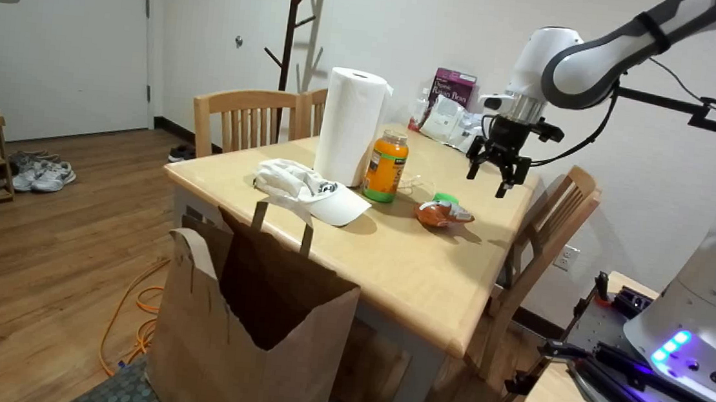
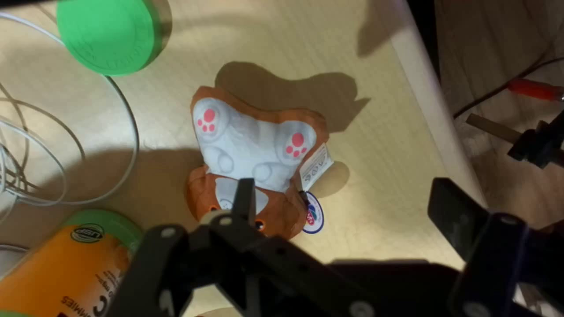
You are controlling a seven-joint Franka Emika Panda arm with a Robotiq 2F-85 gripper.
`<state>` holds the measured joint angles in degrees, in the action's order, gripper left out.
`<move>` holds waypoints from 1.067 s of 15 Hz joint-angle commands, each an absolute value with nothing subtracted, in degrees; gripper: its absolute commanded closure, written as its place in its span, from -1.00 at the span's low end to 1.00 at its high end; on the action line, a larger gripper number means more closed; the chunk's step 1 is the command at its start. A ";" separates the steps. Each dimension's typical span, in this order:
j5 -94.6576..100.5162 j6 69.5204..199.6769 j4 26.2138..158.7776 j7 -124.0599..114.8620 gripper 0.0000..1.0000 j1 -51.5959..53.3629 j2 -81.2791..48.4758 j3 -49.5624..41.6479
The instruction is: Pick up the bear plush toy and put it in the paper bag
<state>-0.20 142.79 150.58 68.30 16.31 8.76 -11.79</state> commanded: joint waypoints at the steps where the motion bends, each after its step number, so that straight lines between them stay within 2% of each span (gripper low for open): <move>1: -0.79 143.23 143.31 71.27 -1.00 12.08 -1.00 -6.55; 5: 0.13 144.98 137.75 65.98 -1.00 7.32 -8.11 -3.10; 11: -9.22 149.10 134.56 66.33 -1.00 0.50 -15.62 1.98; 16: -13.39 148.27 133.47 64.96 -1.00 -1.73 -18.01 6.54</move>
<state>-11.09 148.36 134.72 66.70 0.16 -16.73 3.46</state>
